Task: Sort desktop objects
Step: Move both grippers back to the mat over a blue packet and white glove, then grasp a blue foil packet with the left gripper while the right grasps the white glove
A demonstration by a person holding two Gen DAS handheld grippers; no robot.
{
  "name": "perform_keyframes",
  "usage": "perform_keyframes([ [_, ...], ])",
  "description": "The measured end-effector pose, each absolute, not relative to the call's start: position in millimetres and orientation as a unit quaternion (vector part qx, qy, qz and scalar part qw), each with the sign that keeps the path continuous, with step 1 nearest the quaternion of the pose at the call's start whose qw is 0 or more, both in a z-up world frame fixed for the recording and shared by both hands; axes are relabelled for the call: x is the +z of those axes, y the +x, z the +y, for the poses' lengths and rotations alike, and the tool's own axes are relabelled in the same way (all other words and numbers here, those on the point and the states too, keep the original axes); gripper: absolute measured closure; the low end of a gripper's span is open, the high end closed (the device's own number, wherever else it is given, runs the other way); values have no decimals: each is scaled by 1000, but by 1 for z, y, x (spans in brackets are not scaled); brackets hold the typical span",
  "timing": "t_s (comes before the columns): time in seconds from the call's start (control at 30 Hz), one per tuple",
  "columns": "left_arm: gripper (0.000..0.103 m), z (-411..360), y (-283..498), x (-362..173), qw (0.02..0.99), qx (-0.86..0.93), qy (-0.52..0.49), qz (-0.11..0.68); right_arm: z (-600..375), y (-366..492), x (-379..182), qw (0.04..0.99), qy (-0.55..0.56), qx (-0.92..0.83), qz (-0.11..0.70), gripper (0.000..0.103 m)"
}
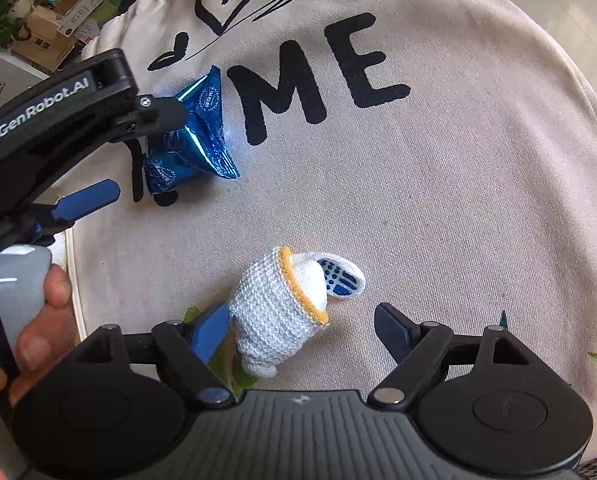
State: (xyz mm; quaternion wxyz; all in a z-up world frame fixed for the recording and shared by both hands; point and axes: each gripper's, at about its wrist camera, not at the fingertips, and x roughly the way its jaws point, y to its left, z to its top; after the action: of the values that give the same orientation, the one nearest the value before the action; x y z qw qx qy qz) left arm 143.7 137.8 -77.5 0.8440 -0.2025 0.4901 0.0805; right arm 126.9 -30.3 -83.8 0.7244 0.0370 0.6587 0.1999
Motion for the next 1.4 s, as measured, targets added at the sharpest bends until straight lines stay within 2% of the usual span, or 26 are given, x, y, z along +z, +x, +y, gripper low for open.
perform_keyframes([
  [0.87, 4, 140, 176, -121, 829, 99, -171, 523, -22, 124, -96, 723, -5, 216, 656, 20],
  [0.9, 1, 140, 176, -122, 829, 99, -169, 523, -21, 124, -95, 724, -9, 218, 654, 20],
  [1.17, 1, 136, 175, -125, 830, 122, -136, 527, -20, 119, -95, 731, -37, 228, 642, 21],
  [1.23, 5, 137, 172, -125, 831, 126, -136, 525, -21, 117, -93, 736, -44, 233, 634, 25],
  [1.33, 16, 139, 168, -121, 833, 135, -134, 520, -23, 118, -91, 735, -34, 243, 631, 41],
  [1.4, 20, 142, 164, -120, 834, 136, -139, 517, -26, 120, -91, 736, -25, 245, 631, 45],
])
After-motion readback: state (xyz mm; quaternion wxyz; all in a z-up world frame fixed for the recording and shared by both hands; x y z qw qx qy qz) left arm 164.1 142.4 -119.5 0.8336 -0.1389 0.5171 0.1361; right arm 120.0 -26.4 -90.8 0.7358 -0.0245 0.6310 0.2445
